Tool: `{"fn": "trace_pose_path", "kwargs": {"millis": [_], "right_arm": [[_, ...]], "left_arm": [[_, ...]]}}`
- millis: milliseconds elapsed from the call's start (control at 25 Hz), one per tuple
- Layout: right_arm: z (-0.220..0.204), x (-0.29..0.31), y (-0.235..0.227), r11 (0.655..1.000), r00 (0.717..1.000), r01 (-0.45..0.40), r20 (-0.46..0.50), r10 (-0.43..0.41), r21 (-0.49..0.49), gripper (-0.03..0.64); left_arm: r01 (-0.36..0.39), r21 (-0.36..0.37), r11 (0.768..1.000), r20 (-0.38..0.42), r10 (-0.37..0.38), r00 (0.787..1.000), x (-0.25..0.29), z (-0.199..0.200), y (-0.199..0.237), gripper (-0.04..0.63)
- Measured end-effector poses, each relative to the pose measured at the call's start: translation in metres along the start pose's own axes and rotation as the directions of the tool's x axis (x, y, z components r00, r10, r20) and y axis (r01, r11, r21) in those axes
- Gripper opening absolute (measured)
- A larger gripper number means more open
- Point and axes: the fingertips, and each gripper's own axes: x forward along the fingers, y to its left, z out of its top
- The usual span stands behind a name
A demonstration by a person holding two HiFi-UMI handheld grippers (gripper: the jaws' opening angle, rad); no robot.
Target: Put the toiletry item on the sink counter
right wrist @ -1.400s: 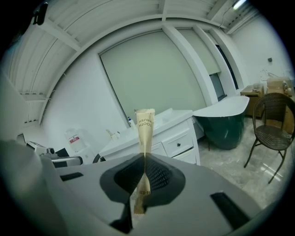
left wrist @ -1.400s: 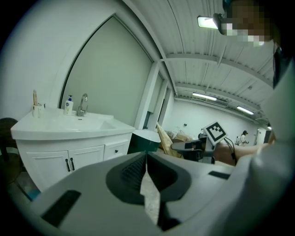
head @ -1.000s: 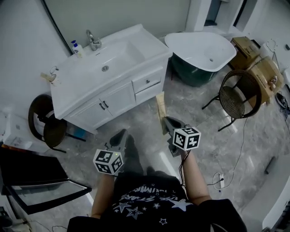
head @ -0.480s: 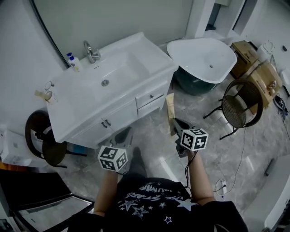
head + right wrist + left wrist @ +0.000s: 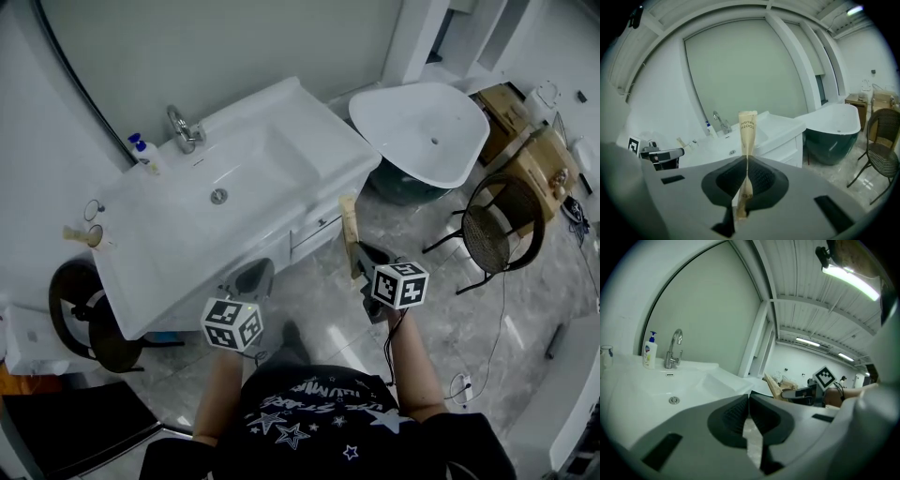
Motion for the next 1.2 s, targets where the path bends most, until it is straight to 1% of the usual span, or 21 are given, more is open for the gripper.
{"fn": "trace_pose_path", "kwargs": {"millis": [160, 400, 560, 760, 960, 1080, 1200], "right_arm": [[0.015, 0.036, 0.005, 1.000, 1.000, 0.006, -0.003, -0.006, 0.012, 0.020], [0.039, 0.077, 0.022, 1.000, 1.000, -0.005, -0.006, 0.005, -0.016, 0.020], [0.045, 0.093, 0.028, 0.999, 1.000, -0.015, -0.018, 0.014, -0.041, 0.020], [0.052, 0.111, 0.019, 0.999, 0.999, -0.020, -0.028, 0.019, -0.034, 0.020], [0.071, 0.137, 0.003, 0.998, 0.998, -0.052, -0.033, 0.051, -0.040, 0.020], [0.087, 0.163, -0.010, 0.996, 0.996, -0.080, -0.036, 0.079, -0.041, 0.020], [0.104, 0.197, -0.021, 0.991, 0.991, -0.117, -0.064, 0.113, -0.062, 0.020]], "left_arm": [[-0.008, -0.012, 1.000, -0.008, 0.007, 1.000, 0.012, 0.007, 0.036, 0.020], [-0.016, -0.014, 1.000, -0.022, 0.015, 1.000, 0.026, 0.015, 0.076, 0.020], [-0.017, -0.022, 1.000, -0.022, 0.016, 1.000, 0.033, 0.018, 0.090, 0.020], [-0.031, -0.033, 0.999, -0.027, 0.030, 0.999, 0.039, 0.019, 0.100, 0.020], [-0.079, -0.046, 0.996, -0.039, 0.078, 0.996, 0.045, 0.017, 0.110, 0.020], [-0.135, -0.048, 0.990, -0.045, 0.133, 0.990, 0.054, 0.021, 0.126, 0.020], [-0.191, -0.083, 0.978, -0.039, 0.188, 0.981, 0.068, 0.031, 0.147, 0.020]]}}
